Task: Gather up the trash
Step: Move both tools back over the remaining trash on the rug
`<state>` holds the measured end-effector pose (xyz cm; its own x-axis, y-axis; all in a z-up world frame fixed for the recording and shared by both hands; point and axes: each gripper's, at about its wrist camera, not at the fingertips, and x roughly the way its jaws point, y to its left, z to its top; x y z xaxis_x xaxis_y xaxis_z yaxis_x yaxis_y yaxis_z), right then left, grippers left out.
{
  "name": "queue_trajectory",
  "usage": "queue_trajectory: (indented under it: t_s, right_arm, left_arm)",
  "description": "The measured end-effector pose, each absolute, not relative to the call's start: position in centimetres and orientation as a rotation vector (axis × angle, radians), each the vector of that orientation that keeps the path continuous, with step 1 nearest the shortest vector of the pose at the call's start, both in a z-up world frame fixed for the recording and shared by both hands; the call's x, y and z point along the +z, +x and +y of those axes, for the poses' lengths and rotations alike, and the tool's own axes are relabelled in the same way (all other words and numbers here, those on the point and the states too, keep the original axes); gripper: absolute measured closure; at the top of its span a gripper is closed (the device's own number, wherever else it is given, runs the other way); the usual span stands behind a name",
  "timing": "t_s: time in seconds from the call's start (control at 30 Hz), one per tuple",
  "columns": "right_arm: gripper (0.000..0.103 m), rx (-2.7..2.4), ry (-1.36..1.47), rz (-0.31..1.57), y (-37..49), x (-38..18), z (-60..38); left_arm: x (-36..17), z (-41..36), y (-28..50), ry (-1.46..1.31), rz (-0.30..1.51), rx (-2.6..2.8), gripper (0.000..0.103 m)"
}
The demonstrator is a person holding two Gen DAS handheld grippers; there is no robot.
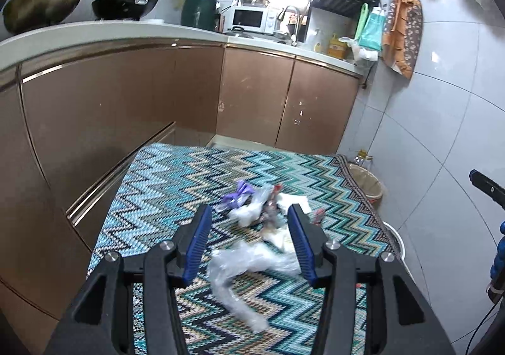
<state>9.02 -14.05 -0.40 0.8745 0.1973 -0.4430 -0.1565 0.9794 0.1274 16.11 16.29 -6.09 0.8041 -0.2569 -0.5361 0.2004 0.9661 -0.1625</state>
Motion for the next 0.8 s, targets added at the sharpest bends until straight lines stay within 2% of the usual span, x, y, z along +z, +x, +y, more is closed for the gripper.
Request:
queue_trajectory:
  t_s: [0.3,0.8]
  right_arm:
    - [0.056,0.235,0.066,0.52,11.0,-1.9,-11.3]
    - [0.055,0.367,-0.003,0.692,18.7,-7.8,-6.5]
  left_arm:
    - [-10.7,17.6,18.1,-0.113,0.671,-0.283,0.055]
    - [-17.6,17.5,22.2,-0.144,0.805,-0.378,0.055]
